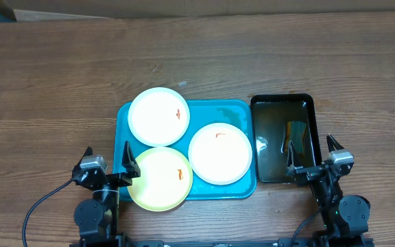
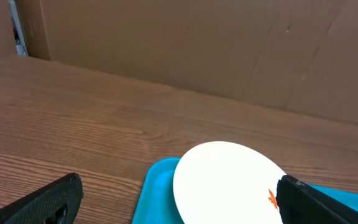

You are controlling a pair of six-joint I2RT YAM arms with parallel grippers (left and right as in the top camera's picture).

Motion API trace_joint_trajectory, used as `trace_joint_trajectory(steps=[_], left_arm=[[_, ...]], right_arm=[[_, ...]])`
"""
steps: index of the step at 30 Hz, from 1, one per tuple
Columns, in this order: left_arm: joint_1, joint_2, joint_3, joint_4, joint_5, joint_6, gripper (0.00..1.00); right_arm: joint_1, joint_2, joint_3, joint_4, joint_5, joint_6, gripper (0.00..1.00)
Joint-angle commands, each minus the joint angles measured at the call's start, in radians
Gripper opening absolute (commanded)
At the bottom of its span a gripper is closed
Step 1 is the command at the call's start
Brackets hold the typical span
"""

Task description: Clean dirty plates on tray and stack at the side

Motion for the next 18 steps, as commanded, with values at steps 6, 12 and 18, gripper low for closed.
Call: trace_joint_trajectory(steps=[6,12,18], left_arm=[[0.003,-0.011,-0.004,-0.002,-0.007,0.000,1.00],[0.003,-0.011,-0.004,-0.002,-0.007,0.000,1.00],[-0.008,-0.011,-0.004,-0.002,-0.007,0.000,1.00]], right_arm=[[-0.002,-0.008,-0.011,0.006,-0.005,-0.004,1.00],[-0.002,-0.008,-0.011,0.007,-0.006,-0.004,1.00],[-0.002,-0.008,-0.011,0.006,-0.006,-0.004,1.00]])
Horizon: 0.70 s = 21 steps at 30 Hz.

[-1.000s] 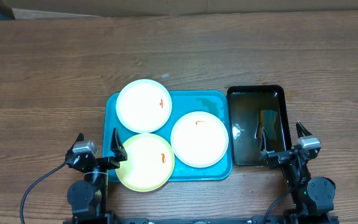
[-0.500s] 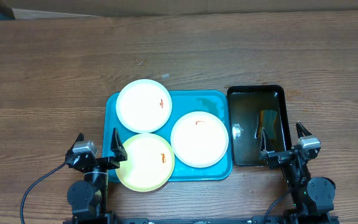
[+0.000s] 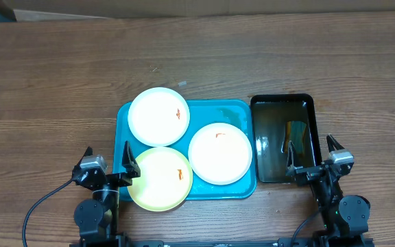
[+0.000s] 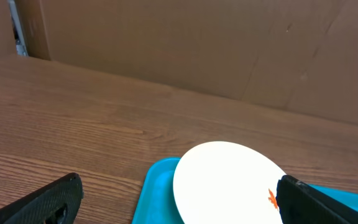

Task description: Clean dirty plates on tray and stack at the side

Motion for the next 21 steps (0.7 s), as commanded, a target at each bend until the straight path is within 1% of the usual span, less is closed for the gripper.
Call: trace_joint_trajectory(steps=[1,6,10,12,15,18,21], left_arm=[[-0.015,-0.011,-0.004,-0.002,-0.007,0.000,1.00],[-0.035,-0.011,-0.004,-0.002,-0.006,0.000,1.00],[-0.035,-0.011,-0.004,-0.002,-0.007,0.000,1.00],[-0.035,-0.010,-0.004,-0.002,-0.006,0.000,1.00],[-0.035,-0.010,-0.004,-0.002,-0.006,0.000,1.00],[-0.035,-0.010,-0.004,-0.002,-0.007,0.000,1.00],[-0.035,-0.010,-0.004,-0.002,-0.006,0.000,1.00]], right_arm=[[-0.002,-0.008,-0.011,0.007,-0.005,-0.004,1.00],[-0.002,-0.008,-0.010,0.038,-0.006,-0.003,1.00],[-0.002,-0.008,-0.010,0.032,-0.005,-0.002,1.00],[-0.002,-0.008,0.000,0.030,-0.005,0.046,1.00],[-0.002,-0.008,0.069,0.001,-0.016,0.112,1.00],[-0.002,0.005,0.177,-0.061,-0.035,0.121,1.00],[-0.002,0.068,0.332,-0.152,-0.035,0.120,1.00]])
